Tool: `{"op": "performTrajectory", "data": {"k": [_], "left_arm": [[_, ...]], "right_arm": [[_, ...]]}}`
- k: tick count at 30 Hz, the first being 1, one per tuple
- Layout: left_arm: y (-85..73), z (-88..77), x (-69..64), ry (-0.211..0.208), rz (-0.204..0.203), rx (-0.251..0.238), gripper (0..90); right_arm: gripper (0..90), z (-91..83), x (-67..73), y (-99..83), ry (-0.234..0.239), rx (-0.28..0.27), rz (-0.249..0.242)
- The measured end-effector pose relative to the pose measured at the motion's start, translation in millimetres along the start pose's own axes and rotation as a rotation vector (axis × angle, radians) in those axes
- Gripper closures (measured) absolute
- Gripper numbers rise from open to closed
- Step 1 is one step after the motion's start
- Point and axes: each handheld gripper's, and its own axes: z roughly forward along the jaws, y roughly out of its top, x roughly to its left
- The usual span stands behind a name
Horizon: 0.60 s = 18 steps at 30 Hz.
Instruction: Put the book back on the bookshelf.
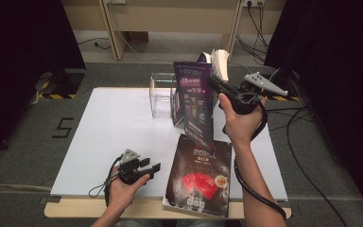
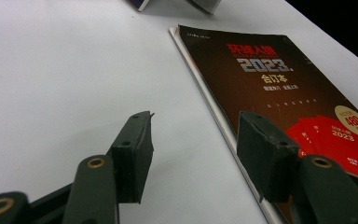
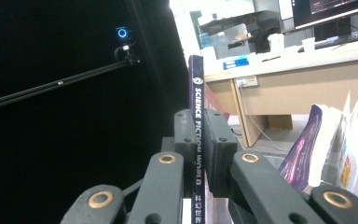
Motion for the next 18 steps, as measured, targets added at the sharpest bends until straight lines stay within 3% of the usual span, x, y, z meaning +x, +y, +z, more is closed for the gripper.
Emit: {"op": "performTrajectory", "data": {"k": [18], "left_arm": [[-0.9, 0.3, -0.4, -0.006, -0.002, 0.002, 45.0]], "right_arm": [[85.3, 17.0, -1.8, 9.8, 0.001, -0.031, 0.02]]}}
